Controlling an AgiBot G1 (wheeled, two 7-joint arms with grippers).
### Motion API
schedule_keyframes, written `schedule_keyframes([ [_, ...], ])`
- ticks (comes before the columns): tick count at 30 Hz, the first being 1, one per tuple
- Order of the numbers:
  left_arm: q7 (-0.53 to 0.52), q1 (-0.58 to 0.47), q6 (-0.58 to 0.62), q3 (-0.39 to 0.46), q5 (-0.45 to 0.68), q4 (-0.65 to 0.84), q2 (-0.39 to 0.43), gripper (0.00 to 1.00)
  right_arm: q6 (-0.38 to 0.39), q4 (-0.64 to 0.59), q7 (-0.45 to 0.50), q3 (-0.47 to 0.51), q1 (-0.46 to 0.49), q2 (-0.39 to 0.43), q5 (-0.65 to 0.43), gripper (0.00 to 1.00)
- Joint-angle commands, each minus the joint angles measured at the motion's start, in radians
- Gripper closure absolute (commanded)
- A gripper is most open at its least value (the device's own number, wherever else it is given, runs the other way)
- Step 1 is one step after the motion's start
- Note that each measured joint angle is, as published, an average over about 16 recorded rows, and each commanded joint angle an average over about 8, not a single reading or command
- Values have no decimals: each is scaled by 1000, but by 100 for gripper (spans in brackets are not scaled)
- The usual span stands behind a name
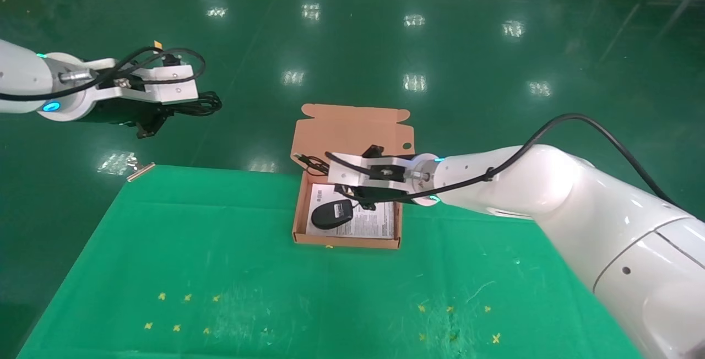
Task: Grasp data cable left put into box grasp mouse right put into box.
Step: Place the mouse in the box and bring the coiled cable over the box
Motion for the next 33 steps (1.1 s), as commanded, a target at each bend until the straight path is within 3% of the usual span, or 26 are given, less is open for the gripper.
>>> schedule_keyframes([
  [1,0,0,0,0,0,0,0,100,14,8,-14,-21,2,-2,7,29],
  [3,0,0,0,0,0,-1,0,100,18,14,-21,-33,3,0,11,5],
  [4,0,0,1,0,0,-1,0,100,19,18,-22,-36,3,3,13,0],
  [12,16,15,-17,2,-17,7,17,100,19,66,-16,-53,-10,39,25,0],
  [18,90,61,-103,1,-79,59,70,100,9,108,-7,-47,-6,105,33,0],
  [33,493,192,-463,-12,-316,431,350,100,5,278,72,-7,76,402,17,0],
])
